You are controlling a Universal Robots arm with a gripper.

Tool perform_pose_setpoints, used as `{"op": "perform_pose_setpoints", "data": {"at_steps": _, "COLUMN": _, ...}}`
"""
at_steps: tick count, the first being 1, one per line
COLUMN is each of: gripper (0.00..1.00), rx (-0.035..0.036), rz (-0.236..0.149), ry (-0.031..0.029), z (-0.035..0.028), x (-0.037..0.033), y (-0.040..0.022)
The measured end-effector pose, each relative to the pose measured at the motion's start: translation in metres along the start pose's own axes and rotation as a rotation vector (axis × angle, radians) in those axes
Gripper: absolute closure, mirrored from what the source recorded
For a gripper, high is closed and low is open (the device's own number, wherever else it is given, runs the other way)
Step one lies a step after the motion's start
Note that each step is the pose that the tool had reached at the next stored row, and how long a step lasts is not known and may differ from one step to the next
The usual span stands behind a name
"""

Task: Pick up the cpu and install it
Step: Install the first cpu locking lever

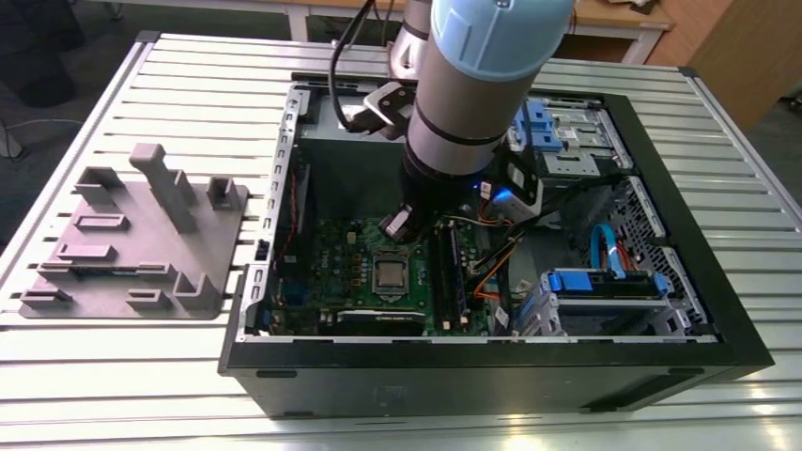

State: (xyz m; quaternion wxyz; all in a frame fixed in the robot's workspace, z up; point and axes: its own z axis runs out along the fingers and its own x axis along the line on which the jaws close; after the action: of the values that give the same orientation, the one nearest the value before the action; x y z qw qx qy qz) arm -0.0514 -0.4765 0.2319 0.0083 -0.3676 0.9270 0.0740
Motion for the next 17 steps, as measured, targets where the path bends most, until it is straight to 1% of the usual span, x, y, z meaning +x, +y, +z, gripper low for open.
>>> {"op": "perform_pose_setpoints", "data": {"at_steps": 3, "gripper": 0.89, "rx": 0.0014, "rz": 0.001, "ry": 0.0012, "z": 0.0013, "x": 0.0013, "y": -0.0003}}
{"op": "perform_pose_setpoints", "data": {"at_steps": 9, "gripper": 0.89, "rx": 0.0025, "rz": 0.006, "ry": 0.001, "z": 0.002, "x": 0.0014, "y": -0.0004}}
{"op": "perform_pose_setpoints", "data": {"at_steps": 11, "gripper": 0.89, "rx": 0.0057, "rz": 0.018, "ry": 0.0018, "z": 0.0028, "x": 0.0016, "y": -0.0006}}
{"op": "perform_pose_setpoints", "data": {"at_steps": 15, "gripper": 0.89, "rx": 0.0152, "rz": 0.032, "ry": 0.0079, "z": 0.0046, "x": 0.0021, "y": -0.0006}}
{"op": "perform_pose_setpoints", "data": {"at_steps": 17, "gripper": 0.89, "rx": 0.0183, "rz": 0.035, "ry": 0.0101, "z": 0.0054, "x": 0.003, "y": 0.0}}
